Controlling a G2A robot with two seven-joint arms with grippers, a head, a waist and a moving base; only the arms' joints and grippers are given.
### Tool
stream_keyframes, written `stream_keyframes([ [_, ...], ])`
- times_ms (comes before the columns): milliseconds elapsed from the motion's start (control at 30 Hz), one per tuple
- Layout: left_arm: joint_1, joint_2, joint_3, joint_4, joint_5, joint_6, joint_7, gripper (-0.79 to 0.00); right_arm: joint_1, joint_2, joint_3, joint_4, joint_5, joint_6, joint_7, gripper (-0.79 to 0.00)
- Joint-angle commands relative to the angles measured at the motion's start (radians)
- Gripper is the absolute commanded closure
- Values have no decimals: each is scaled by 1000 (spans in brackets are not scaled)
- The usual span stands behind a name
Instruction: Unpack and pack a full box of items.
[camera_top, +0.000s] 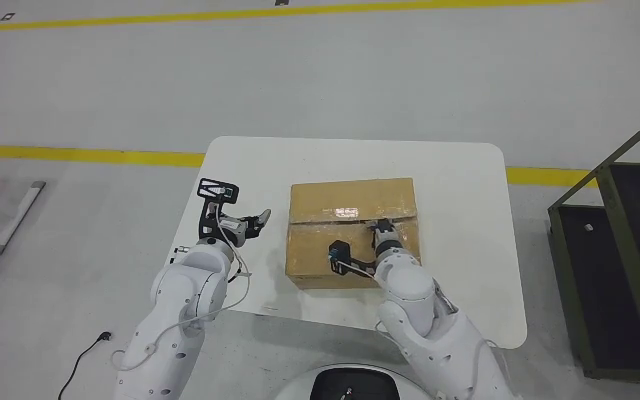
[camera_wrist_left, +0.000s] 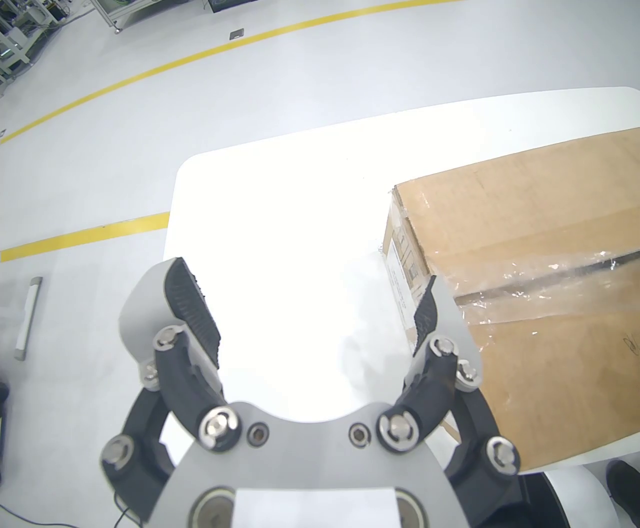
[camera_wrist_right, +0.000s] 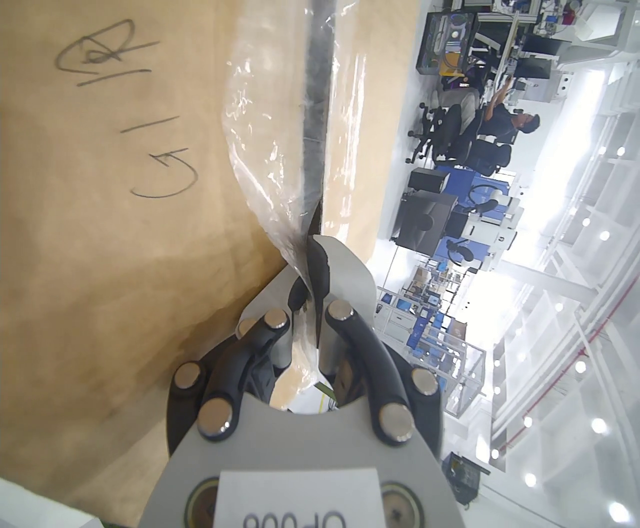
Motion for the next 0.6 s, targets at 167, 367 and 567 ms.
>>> stream_keyframes([
  [167,0,0,0,0,0,0,0,-785,-16,6,-11,-88,-119,-28,0,0],
  [367,0,0,0,0,0,0,0,-785,-24,7,6,-51,-154,-26,-16,0],
  [567,0,0,0,0,0,0,0,-785,-9,-2,14,10,-140,-28,-25,0],
])
